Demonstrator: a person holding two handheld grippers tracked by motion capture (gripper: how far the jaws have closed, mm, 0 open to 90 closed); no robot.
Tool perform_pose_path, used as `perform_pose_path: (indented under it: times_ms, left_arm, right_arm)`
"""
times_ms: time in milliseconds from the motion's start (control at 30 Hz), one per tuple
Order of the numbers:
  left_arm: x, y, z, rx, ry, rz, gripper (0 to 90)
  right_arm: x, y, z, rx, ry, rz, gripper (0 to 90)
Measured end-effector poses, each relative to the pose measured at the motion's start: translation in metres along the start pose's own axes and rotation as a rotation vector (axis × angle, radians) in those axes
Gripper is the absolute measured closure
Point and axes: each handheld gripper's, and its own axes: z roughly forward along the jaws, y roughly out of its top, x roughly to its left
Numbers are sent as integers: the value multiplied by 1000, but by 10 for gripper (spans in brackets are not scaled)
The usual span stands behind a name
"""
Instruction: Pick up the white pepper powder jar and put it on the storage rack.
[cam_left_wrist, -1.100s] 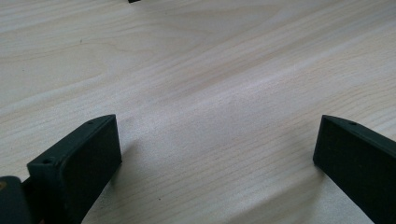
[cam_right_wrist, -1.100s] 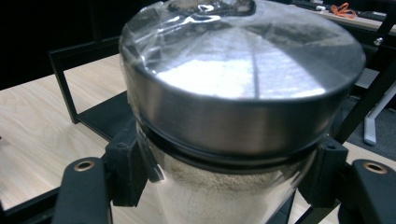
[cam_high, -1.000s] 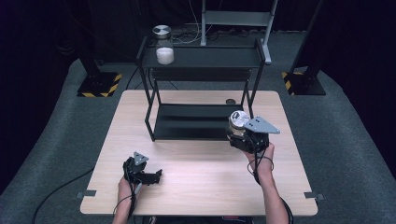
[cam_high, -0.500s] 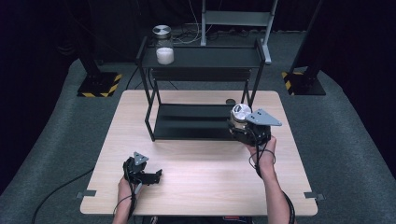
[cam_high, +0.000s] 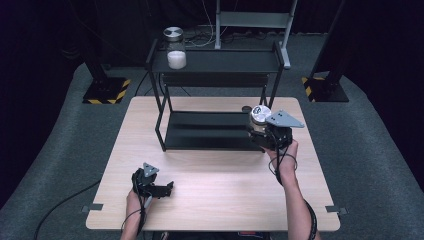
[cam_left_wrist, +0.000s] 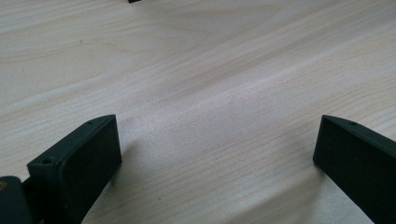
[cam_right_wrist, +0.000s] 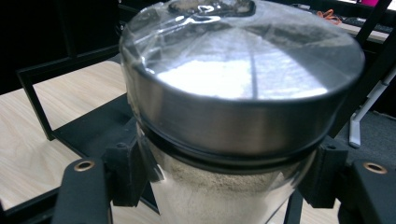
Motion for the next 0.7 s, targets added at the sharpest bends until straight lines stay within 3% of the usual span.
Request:
perform_pose_path:
  times_ms: [700]
  left_arm:
    - [0,0,0,0,-1,-1,3]
  right_arm:
    - [-13,24,8,12,-35,-19,302]
